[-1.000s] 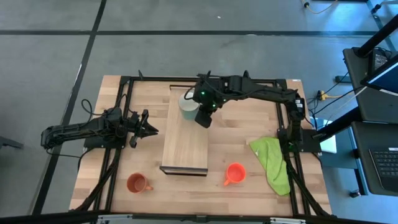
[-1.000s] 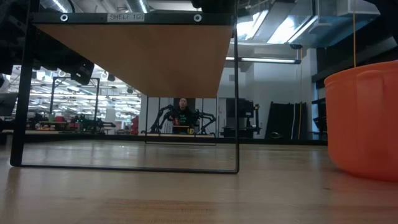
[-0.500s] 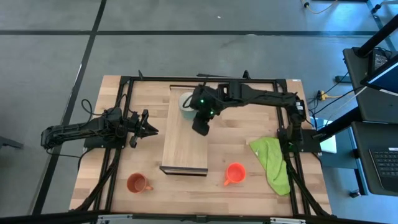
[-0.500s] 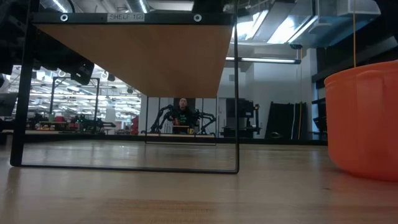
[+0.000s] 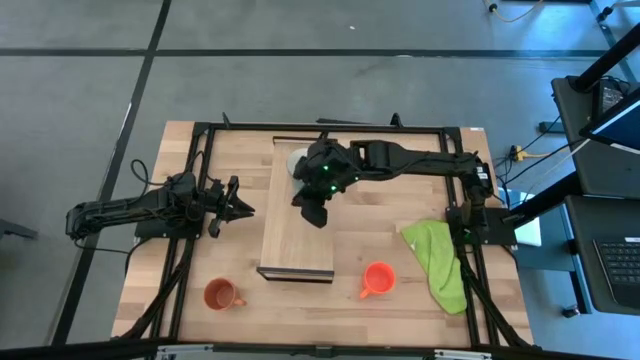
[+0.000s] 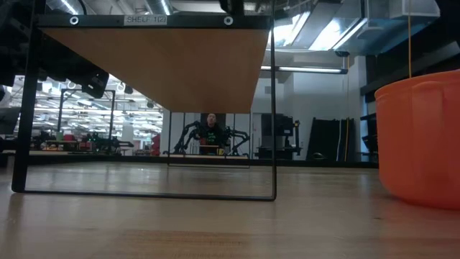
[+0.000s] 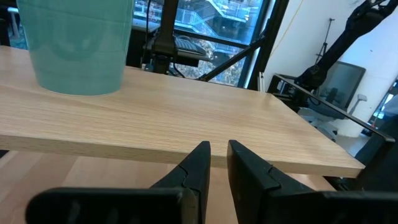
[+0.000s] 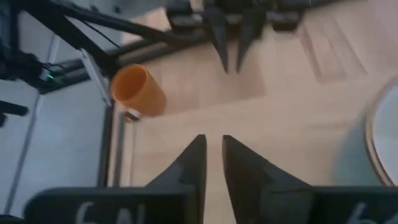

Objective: Stack small to large cups/mugs on shelf
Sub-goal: Put the blue mug on the shelf

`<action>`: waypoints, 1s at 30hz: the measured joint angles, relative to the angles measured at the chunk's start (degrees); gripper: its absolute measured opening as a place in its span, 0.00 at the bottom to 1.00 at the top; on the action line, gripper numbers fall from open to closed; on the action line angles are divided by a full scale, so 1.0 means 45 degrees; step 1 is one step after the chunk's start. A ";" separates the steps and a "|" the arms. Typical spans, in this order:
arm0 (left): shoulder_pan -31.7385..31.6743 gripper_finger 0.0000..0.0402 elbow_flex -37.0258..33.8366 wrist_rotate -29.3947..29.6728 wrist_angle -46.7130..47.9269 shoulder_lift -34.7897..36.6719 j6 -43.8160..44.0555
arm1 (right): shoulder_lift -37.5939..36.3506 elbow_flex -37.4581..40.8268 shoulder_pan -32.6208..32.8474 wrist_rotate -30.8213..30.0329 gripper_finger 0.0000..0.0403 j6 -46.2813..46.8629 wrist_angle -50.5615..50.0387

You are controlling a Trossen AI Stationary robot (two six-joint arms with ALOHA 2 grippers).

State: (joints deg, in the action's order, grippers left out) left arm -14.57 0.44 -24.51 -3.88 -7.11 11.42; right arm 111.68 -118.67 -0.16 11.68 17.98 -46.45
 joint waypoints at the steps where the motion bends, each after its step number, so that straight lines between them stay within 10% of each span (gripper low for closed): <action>1: 0.0000 0.13 -0.0002 0.0000 0.0002 0.0000 0.0003 | 0.0000 0.0000 0.0000 0.0030 0.17 -0.0008 0.0220; 14: 0.0001 0.13 -0.0001 0.0000 0.0000 0.0000 0.0003 | -0.0046 -0.0772 -0.0605 -0.2356 0.13 -0.1974 -0.1317; 22: 0.0000 0.13 -0.0002 0.0000 0.0000 0.0000 0.0005 | -0.0102 -0.3479 -0.1879 -0.6089 0.33 -0.3861 -0.5640; 30: 0.0000 0.13 0.0000 0.0000 0.0000 0.0000 0.0005 | -0.0218 -0.2191 -0.3352 -0.5364 0.46 -0.3963 -0.8181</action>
State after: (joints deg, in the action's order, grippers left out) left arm -14.57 0.44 -24.51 -3.88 -7.11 11.44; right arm 110.70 -128.53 -15.25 -12.46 0.14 -83.26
